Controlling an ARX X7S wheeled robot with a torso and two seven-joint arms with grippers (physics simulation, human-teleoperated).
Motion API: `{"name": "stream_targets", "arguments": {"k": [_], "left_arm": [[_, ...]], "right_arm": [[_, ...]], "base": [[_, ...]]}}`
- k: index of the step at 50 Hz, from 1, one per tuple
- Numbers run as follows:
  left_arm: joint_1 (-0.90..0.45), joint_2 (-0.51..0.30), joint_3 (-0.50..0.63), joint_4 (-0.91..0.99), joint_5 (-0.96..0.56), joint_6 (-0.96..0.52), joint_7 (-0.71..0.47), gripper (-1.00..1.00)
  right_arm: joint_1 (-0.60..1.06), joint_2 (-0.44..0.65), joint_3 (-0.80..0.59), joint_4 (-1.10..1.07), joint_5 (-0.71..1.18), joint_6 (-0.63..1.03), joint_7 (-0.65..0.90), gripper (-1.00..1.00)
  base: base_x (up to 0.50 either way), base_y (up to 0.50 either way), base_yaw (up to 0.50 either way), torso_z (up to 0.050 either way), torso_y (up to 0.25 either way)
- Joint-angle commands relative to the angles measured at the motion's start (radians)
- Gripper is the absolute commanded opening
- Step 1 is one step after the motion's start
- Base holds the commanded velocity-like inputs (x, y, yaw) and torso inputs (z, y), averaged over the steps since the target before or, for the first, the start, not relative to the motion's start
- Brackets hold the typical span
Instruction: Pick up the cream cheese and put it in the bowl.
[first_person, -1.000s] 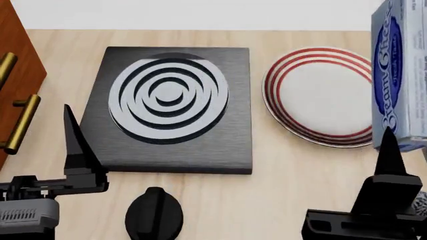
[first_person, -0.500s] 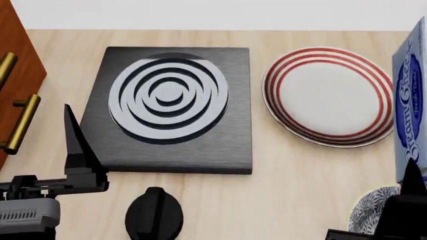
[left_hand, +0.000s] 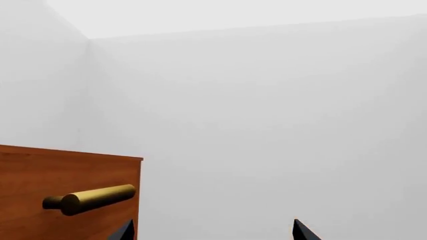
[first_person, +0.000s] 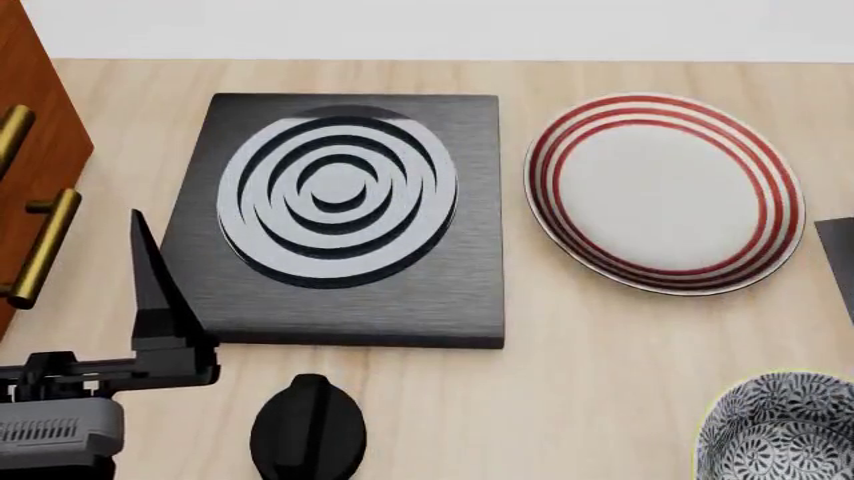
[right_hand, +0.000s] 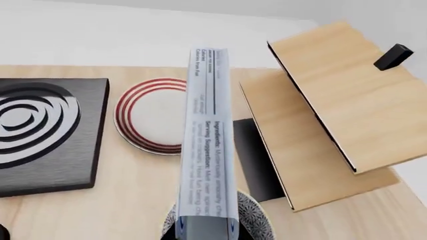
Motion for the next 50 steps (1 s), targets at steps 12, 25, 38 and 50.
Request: {"name": "stream_targets", "arguments": {"k": [12,25,38,50], "left_arm": [[-0.003,0.000,0.002,0.000,0.000,-0.006,-0.001,1.00],[-0.003,-0.001,0.004,-0.002,0.000,-0.005,-0.002,1.00],[-0.006,0.001,0.012,-0.004,0.011,-0.007,0.000,1.00],[-0.006,-0.001,0.012,-0.004,0.007,-0.004,0.000,1.00]], "right_arm": [[0.023,0.000,0.097,0.148,0.151,0.233,0.008,-1.00],[-0.020,0.000,0.094,0.225,0.161,0.314,-0.009,-1.00],[-0.094,0.000,0.051,0.258,0.075,0.290,-0.090,-1.00],[-0.164,0.000,0.001,0.284,-0.016,0.246,-0.174,-1.00]], "base": [[0.00,0.00,0.00,0.001,0.001],[0.00,0.00,0.00,0.000,0.001],[0.00,0.00,0.00,0.000,0.000],[0.00,0.00,0.00,0.000,0.001]]}}
